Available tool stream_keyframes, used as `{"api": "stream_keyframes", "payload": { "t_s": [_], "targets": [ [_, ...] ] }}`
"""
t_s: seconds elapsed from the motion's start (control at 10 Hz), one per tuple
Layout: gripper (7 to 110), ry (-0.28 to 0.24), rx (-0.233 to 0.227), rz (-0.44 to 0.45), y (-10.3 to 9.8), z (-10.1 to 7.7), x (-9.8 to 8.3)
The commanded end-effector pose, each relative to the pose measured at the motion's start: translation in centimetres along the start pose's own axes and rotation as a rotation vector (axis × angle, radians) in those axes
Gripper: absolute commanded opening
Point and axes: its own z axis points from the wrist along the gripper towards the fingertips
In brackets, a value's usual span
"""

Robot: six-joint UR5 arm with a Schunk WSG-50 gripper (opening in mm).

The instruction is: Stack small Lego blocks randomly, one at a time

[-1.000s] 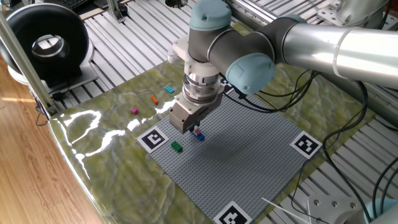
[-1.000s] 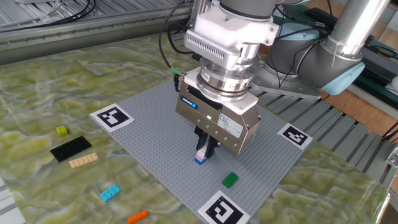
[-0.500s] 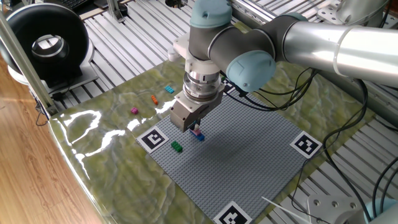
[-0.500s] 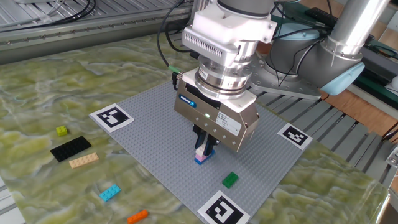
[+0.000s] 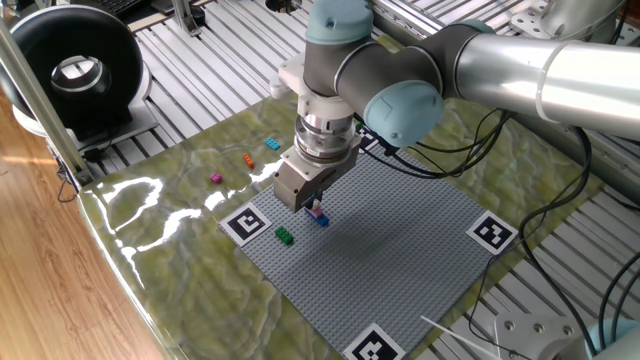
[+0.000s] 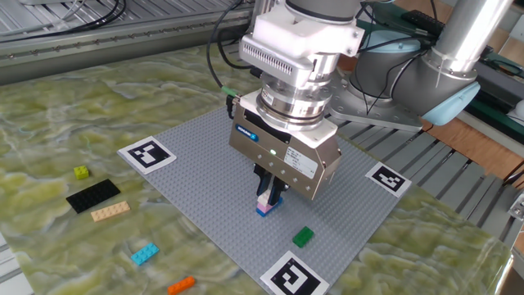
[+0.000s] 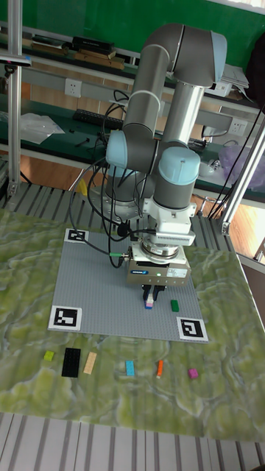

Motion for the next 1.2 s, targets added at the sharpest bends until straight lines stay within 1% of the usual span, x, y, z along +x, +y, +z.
{"api": "stream_keyframes", "payload": {
  "t_s": [0.0,1.1],
  "targets": [
    [7,-0.002,-0.016,0.007,0.28,-0.07,-0.11],
    [7,0.001,-0.017,0.009,0.34,0.22,-0.10]
  ]
}}
